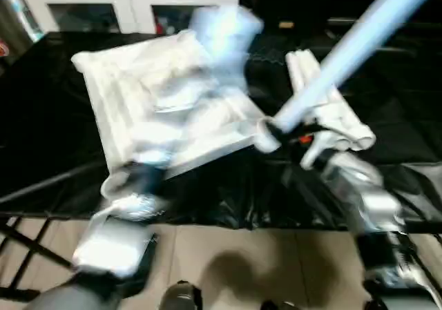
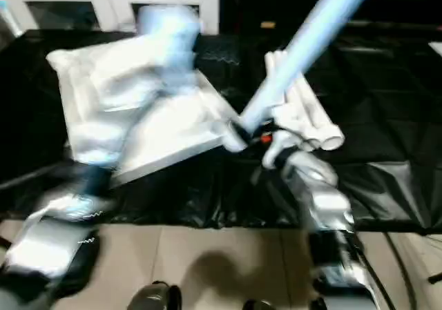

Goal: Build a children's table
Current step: Insert table leg to table base

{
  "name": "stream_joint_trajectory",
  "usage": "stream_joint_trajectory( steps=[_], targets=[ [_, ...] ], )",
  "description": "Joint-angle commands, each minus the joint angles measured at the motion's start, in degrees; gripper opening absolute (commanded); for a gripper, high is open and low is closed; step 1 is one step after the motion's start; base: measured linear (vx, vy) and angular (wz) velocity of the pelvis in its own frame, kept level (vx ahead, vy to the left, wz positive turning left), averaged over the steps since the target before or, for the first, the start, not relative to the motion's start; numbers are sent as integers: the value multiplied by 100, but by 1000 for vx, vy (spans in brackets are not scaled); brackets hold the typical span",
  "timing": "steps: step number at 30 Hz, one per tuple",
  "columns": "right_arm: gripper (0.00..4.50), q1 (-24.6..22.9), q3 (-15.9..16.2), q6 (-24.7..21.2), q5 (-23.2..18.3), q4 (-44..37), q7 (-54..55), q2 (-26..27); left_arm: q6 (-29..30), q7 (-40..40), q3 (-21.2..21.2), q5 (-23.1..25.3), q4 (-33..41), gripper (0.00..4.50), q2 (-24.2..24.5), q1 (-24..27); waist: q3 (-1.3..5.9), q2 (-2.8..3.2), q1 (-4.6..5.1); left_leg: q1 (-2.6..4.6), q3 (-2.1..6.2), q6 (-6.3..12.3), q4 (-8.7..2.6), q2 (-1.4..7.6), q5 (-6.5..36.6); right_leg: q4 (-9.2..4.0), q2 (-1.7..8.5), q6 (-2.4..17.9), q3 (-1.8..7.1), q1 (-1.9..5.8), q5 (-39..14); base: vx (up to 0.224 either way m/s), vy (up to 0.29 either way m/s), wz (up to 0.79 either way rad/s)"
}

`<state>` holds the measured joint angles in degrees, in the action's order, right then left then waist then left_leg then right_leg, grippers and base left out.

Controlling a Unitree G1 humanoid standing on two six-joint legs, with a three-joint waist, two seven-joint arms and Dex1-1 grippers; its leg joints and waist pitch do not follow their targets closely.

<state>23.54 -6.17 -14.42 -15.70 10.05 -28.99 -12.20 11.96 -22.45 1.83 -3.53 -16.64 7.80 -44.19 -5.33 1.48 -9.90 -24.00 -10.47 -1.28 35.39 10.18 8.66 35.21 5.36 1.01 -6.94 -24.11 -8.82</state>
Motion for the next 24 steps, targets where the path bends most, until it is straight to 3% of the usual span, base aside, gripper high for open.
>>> stream_joint_trajectory(
  steps=[1,2,3,4,5,6,8,9,11,12,13,14,15,17,18,19,20,21,22,23,24],
  targets=[
    [189,-120,-76,-218,76,-505,335,54,214,271,72,174,226,97,6,330,590,-56,27,212,196,7,-487,413,1397,-427,469,760,375,268,-1687,0,0,0],
    [189,-243,-106,-319,220,-841,601,97,255,443,154,333,427,97,67,734,586,-42,30,228,183,-22,-482,391,1520,-449,459,742,370,245,-1762,0,0,0],
    [189,-339,-199,-302,323,-1126,885,201,368,664,292,467,670,97,52,1172,603,17,38,215,199,-103,-495,369,1625,-435,460,689,373,261,-1746,0,0,0],
    [189,-406,-272,-358,280,-1311,1015,271,423,793,374,516,809,97,27,1432,603,0,53,215,203,-133,-509,392,1674,-452,467,666,384,265,-1726,0,0,0],
    [189,-429,-296,-377,266,-1373,1059,294,441,836,401,532,856,97,19,1520,591,34,62,208,205,-144,-512,372,1743,-466,462,643,378,256,-1768,0,0,0],
    [189,-554,-363,-366,229,-1626,1160,364,409,1016,536,584,1059,97,-54,1892,585,-3,77,217,204,-154,-521,367,1901,-503,462,606,376,250,-1888,0,0,0],
    [189,-713,-434,-530,141,-1903,1350,455,394,1172,562,613,1317,97,-93,2278,560,57,64,253,215,-216,-522,361,2228,-556,457,526,368,214,-2190,0,0,0],
    [189,-743,-440,-573,124,-1957,1388,467,390,1199,557,615,1364,97,-95,2341,558,30,78,259,225,-221,-541,364,2340,-574,449,484,370,218,-2265,0,0,0],
    [189,-826,-459,-695,74,-2110,1496,499,380,1278,543,620,1498,97,-101,2520,546,33,64,277,237,-240,-544,359,2483,-606,450,401,365,200,-2479,0,0,0],
    [189,-1243,-211,-943,242,-2343,1531,426,436,1520,373,785,1855,97,-154,2865,524,79,66,296,264,-297,-554,363,2707,-645,423,291,355,186,-2645,0,0,0],
    [189,-1243,-211,-943,242,-2343,1531,426,436,1520,373,785,1855,97,-154,2865,524,79,66,296,264,-297,-554,363,2707,-645,423,291,355,186,-2645,0,0,0],
    [189,-1515,1,-956,356,-2420,1449,417,486,1572,151,967,1999,97,-169,2944,474,53,76,302,265,-283,-572,347,2938,-713,440,165,338,175,-2991,0,0,0],
    [189,-1574,113,-920,400,-2437,1384,404,508,1624,87,1049,2005,97,-183,2926,429,73,118,373,303,-366,-575,338,3293,-804,378,9,262,157,-3459,0,0,0],
    [189,-1575,264,-864,598,-2416,1445,411,496,1723,62,1128,2017,97,-252,2910,461,108,187,443,405,-481,-602,414,3577,-852,262,-126,143,212,-3384,0,0,0],
    [189,-1556,300,-881,673,-2391,1516,433,503,1770,64,1161,2033,97,-293,2914,518,288,204,90,959,-411,-1154,788,4420,-11,103,8,118,531,-1834,0,0,0],
    [189,-1556,300,-881,673,-2391,1516,433,503,1770,64,1161,2033,97,-293,2914,486,308,242,169,1089,-442,-1281,874,4737,235,-14,108,130,388,-1351,-54,-12,11],
    [189,-1530,297,-835,738,-2340,1593,463,461,1809,49,1207,2049,97,-312,2920,435,277,308,184,1351,-390,-1377,715,5056,523,-150,331,168,300,-1117,-43,-61,41],
    [189,-1507,284,-817,775,-2296,1660,484,436,1860,76,1161,2089,97,-385,2945,464,254,330,240,1425,-354,-1322,643,4972,558,-185,444,225,233,-1209,-43,-61,41],
    [189,-1507,284,-817,775,-2296,1660,484,436,1860,76,1161,2089,97,-385,2945,513,186,416,187,1590,-192,-1226,369,4622,480,-99,749,383,318,-1407,-35,-137,48],
    [189,-1471,194,-817,789,-2202,1840,558,475,1925,143,1062,2153,97,-456,2951,580,130,512,455,1356,-171,-1067,597,4239,286,16,905,490,223,-1315,-49,-194,24],
    [189,-1490,195,-737,800,-2182,1875,557,672,1934,158,996,2213,97,-471,2947,495,-179,274,127,583,93,98,-343,2387,-758,503,1964,629,319,-2427,-49,-194,24]
  ],
)
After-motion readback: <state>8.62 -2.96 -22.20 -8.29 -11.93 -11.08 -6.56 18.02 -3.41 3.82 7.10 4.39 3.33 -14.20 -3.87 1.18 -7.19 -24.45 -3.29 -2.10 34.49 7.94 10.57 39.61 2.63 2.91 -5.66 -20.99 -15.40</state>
